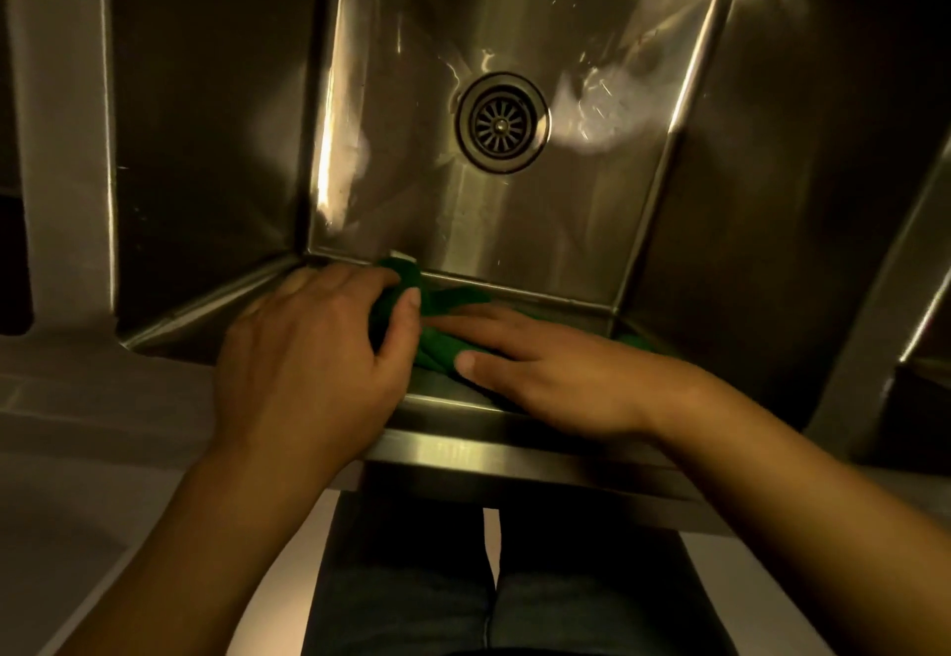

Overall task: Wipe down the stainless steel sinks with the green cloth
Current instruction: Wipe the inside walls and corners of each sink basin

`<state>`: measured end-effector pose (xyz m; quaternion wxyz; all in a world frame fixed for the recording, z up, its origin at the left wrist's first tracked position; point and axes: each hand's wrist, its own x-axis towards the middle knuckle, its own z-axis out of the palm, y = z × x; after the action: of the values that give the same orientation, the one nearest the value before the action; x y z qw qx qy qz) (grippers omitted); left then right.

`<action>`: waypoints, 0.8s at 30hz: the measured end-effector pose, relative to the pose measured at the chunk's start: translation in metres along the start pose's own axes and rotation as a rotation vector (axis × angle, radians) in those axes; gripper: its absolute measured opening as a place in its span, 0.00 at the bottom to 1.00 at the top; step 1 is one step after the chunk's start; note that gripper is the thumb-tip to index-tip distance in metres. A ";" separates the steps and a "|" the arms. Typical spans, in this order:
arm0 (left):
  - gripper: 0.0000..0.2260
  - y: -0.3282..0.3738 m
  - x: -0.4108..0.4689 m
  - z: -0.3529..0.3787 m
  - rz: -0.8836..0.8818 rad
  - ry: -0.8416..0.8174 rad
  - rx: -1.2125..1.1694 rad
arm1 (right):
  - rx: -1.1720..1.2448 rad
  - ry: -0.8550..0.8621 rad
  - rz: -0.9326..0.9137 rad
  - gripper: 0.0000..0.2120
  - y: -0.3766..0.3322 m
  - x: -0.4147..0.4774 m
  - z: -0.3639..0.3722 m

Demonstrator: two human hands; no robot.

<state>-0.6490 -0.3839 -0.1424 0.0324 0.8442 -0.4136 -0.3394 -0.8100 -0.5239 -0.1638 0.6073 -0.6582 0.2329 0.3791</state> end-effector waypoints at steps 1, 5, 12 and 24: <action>0.20 0.000 0.000 0.000 0.004 -0.014 0.016 | -0.007 0.004 0.004 0.24 0.001 0.014 0.001; 0.23 -0.003 0.001 0.001 0.026 -0.067 0.038 | 0.013 0.001 0.035 0.23 0.021 0.054 0.001; 0.20 -0.008 0.003 0.005 0.048 -0.020 0.036 | -0.088 0.022 0.386 0.25 0.076 0.061 -0.010; 0.20 -0.002 0.003 0.000 0.024 -0.090 0.042 | -0.136 0.042 0.433 0.25 0.053 -0.005 -0.008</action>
<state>-0.6462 -0.3851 -0.1444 0.0002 0.8237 -0.4316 -0.3677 -0.8522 -0.5405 -0.1932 0.4610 -0.6401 0.3552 0.5016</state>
